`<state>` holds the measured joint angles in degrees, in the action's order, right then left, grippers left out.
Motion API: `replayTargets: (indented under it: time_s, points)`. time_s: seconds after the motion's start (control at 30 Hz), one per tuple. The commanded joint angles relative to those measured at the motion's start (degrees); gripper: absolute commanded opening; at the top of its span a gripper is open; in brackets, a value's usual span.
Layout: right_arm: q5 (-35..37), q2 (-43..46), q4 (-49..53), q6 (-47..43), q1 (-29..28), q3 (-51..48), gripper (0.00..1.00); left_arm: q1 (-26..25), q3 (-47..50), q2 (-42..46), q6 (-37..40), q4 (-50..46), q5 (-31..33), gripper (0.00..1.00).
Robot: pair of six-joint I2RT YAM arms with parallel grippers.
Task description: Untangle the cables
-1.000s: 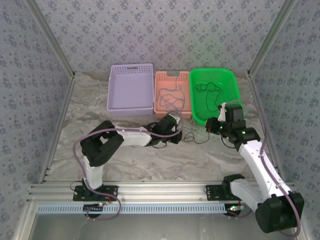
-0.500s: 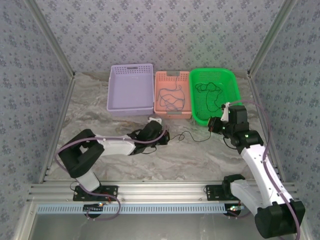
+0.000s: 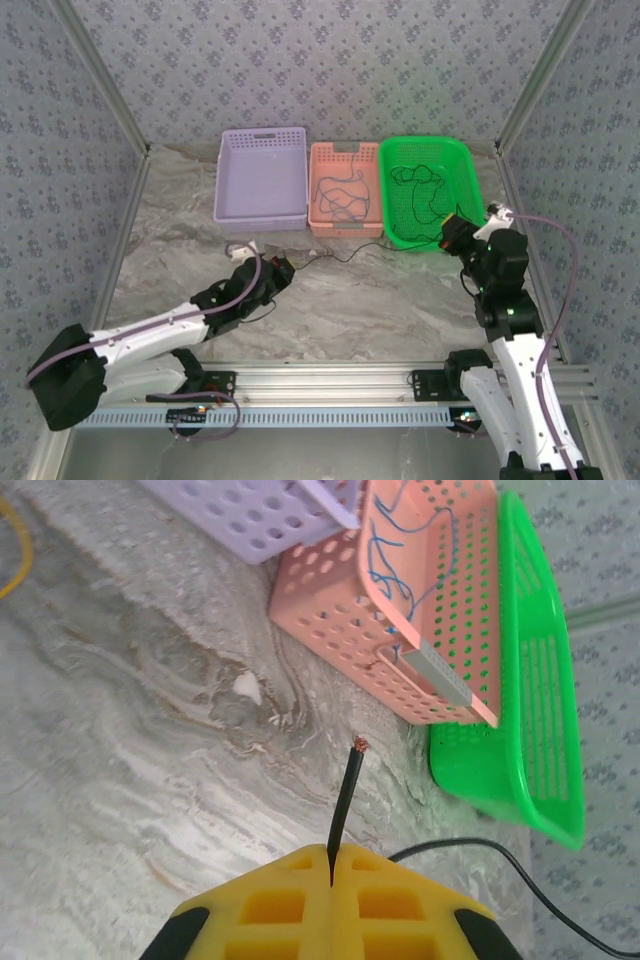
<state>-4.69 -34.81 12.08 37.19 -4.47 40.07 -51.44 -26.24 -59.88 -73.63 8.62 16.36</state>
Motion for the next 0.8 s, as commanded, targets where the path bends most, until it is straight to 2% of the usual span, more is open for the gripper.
replayTargets:
  time_s: [0.0,0.1,0.27,0.57,0.77]
  points:
    - [6.3,0.7,-9.9,6.7,0.3,-0.1,0.00,0.1,3.3,3.8,-9.0,-5.7,4.1,0.00]
    - [7.4,0.3,-12.6,8.2,0.3,0.6,0.00,0.0,6.0,8.1,-12.3,-6.8,6.1,0.00]
    - [8.3,0.4,-16.4,9.7,0.3,-0.5,0.00,-0.2,6.1,12.9,-13.0,-11.3,8.4,0.00]
    - [10.8,-0.1,-20.8,11.6,0.3,-1.8,0.00,-2.0,7.8,17.4,-17.8,-14.3,11.2,0.00]
    - [10.3,-2.2,-19.3,9.7,0.3,1.1,0.00,-4.3,4.8,16.3,-16.9,-14.8,13.6,0.00]
